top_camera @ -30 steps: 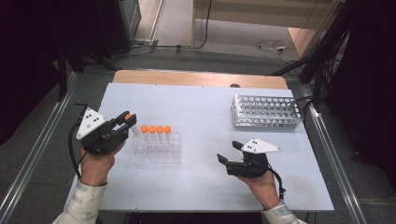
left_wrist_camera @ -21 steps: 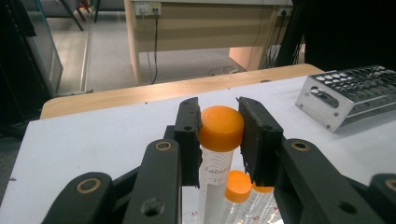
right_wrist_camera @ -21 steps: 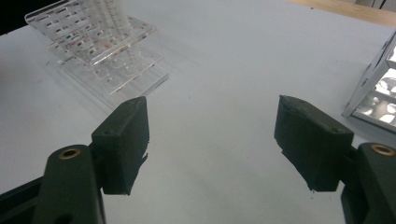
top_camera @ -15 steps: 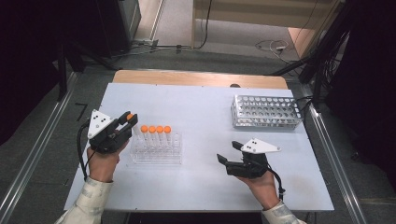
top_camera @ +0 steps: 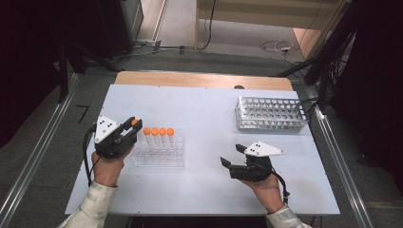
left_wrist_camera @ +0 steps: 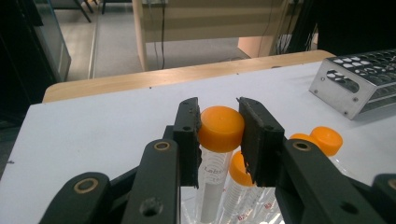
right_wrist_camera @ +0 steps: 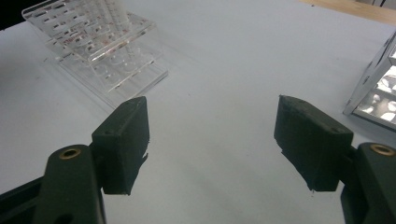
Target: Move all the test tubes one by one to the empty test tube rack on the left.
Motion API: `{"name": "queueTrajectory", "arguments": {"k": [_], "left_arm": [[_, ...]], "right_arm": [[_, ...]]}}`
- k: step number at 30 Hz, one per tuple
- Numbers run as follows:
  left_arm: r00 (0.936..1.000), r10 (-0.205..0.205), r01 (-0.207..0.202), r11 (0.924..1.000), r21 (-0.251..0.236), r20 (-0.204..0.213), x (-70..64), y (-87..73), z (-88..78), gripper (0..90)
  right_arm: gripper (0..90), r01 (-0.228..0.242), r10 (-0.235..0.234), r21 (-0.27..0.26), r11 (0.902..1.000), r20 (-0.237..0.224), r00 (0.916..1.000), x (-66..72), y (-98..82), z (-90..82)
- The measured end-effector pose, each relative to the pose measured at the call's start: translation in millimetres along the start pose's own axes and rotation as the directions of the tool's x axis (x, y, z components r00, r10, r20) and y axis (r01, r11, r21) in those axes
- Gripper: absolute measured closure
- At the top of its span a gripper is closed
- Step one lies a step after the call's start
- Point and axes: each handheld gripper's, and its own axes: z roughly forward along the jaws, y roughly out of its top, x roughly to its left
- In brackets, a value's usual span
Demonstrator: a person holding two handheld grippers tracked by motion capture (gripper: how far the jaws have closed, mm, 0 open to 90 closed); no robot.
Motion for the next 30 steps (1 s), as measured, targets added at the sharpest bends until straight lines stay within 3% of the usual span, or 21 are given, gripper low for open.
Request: {"name": "queueTrajectory", "arguments": {"k": [15,22,30], "left_arm": [[0.9997,-0.022,0.022,0.9995,0.021,0.009,0.6,-6.4,2.2,68.4],[0.9981,-0.056,0.056,0.9983,0.017,0.026,2.0,-6.6,1.1,61.1],[0.9975,-0.064,0.064,0.9979,0.014,0.031,1.2,-6.3,0.0,59.3]], "right_arm": [[25.0,0.001,-0.001,0.001,1.0000,0.000,1.0000,-0.8,-0.2,0.4],[25.0,-0.002,0.002,0.000,1.0000,-0.001,1.0000,-0.5,-0.3,0.7],[25.0,-0.002,0.002,0.000,1.0000,0.000,1.0000,-0.8,-0.3,0.5]]}}
